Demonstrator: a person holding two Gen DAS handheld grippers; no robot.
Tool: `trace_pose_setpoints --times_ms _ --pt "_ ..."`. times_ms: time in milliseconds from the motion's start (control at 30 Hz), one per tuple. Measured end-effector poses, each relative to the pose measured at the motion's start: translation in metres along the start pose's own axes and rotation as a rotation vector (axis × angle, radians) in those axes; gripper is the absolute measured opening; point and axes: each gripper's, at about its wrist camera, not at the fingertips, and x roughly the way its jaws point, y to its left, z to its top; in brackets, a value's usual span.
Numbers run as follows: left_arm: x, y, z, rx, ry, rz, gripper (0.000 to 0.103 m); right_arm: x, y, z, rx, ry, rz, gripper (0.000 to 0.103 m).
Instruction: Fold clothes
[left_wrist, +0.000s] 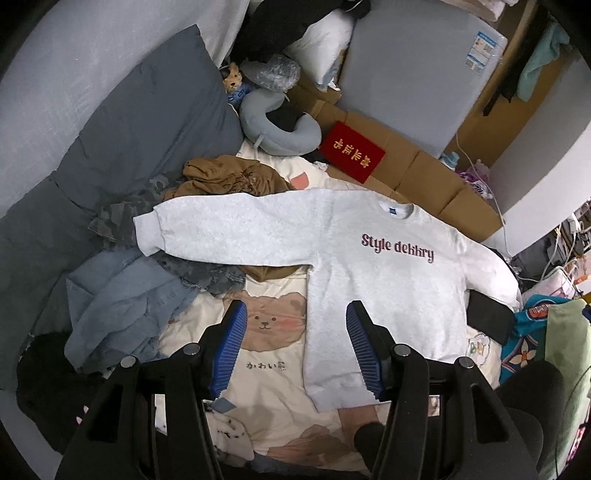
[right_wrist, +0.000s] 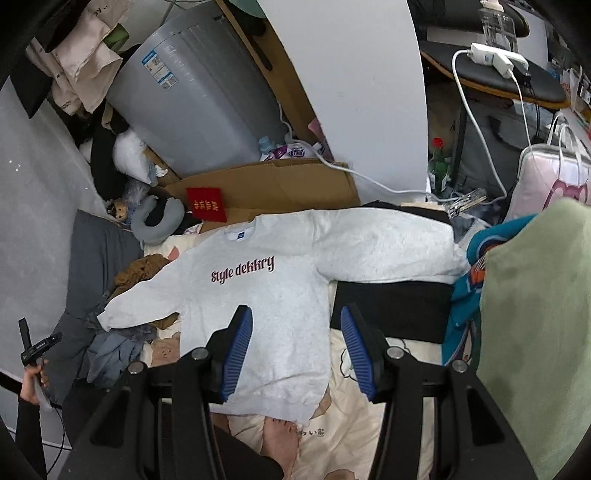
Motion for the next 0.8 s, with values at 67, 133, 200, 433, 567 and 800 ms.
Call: trace_pose_setpoints --times_ms 67,133,200,433,567,800 --pt "-0.001 -0.003 -0.004 0.009 -0.001 -0.004 0.057 0.003 0.000 -0.007 -0.019 0.003 -0.010 0.048" --pt "0.002 -0.005 -0.010 0.011 -0.002 -0.001 0.057 0.008 -0.001 -0.014 -0.031 0.010 -0.019 0.048" --pt "0.006 -0.007 -0.016 0.010 -0.006 -0.010 0.057 0.016 -0.002 -0.021 -0.040 0.028 -0.016 0.048" --pt "0.031 -0.015 -0.036 0.012 -0.003 -0.035 0.057 0.032 -0.009 -0.045 -0.058 0.031 -0.011 0.048" --pt "0.053 -0.020 -0.050 0.010 0.023 -0.047 0.057 0.044 -0.015 -0.064 -0.056 0.039 -0.014 0.048" --pt "0.090 -0.023 -0.077 -0.056 0.065 -0.071 0.057 0.069 -0.028 -0.097 -0.009 0.073 -0.004 0.048"
